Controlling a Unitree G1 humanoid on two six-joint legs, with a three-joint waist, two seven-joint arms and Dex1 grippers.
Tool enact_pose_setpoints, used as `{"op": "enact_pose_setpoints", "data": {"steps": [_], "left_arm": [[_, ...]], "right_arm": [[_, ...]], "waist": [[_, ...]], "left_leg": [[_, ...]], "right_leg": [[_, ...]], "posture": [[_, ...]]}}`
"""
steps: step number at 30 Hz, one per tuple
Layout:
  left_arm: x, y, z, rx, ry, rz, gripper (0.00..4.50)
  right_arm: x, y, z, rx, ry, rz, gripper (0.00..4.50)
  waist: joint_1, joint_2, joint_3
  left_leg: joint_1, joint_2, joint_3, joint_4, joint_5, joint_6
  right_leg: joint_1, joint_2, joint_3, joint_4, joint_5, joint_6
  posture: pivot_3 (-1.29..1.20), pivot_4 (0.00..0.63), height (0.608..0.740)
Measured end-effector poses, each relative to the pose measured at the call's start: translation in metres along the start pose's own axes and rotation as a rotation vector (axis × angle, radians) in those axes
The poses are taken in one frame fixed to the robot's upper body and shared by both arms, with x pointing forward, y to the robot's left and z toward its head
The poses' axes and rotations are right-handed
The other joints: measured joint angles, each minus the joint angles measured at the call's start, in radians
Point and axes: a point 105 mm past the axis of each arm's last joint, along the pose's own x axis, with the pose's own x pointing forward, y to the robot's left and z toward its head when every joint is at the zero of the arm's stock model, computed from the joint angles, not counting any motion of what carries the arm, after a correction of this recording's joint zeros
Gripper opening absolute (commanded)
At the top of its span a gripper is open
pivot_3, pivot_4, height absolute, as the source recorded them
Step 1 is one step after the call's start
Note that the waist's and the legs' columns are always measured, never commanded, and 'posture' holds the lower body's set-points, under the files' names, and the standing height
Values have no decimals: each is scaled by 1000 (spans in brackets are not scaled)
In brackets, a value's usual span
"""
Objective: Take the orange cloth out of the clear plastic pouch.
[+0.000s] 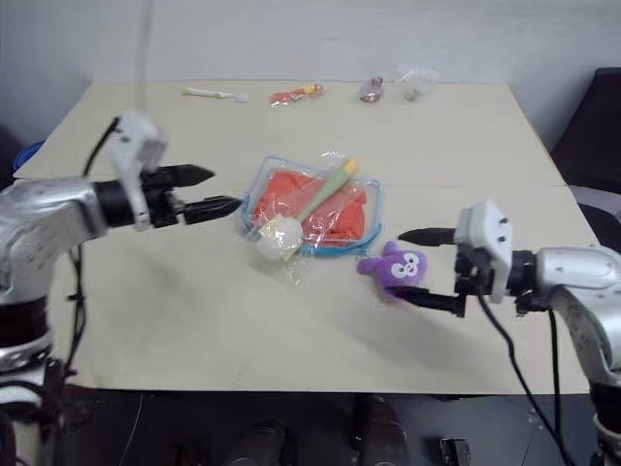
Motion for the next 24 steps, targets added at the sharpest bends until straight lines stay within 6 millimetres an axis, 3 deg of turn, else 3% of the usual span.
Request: {"op": "enact_pose_setpoints", "data": {"steps": [8,12,16,19,24], "left_arm": [[67,-10,-13,-20,122,-47,4356],[81,-2,-38,4,242,18,4356],[92,-17,-39,-18,234,-51,4356],[95,-22,-38,-21,229,-70,3811],[94,-20,-34,-37,205,-64,2245]], "right_arm": [[4,9,-5,13,2,-35,4500],[5,9,-3,7,-3,-47,4500],[4,10,-1,-2,-7,-60,4500],[3,10,0,-4,-9,-66,4500],[1,9,1,-8,-14,-76,4500]], "waist": [[-2,-2,1],[-3,-2,1],[3,-2,1],[3,-2,1],[1,-2,1]], "left_leg": [[0,0,1,0,0,1],[0,0,2,-1,0,1],[0,-1,0,1,1,2],[0,-1,0,1,1,2],[0,-1,0,0,1,2]], "right_leg": [[0,0,0,0,0,0],[0,0,1,0,0,0],[0,0,1,-1,1,1],[0,0,1,-1,1,2],[0,0,1,-1,1,2]], "posture": [[0,150,740],[0,150,740],[0,150,740],[0,150,740],[0,150,740]]}}
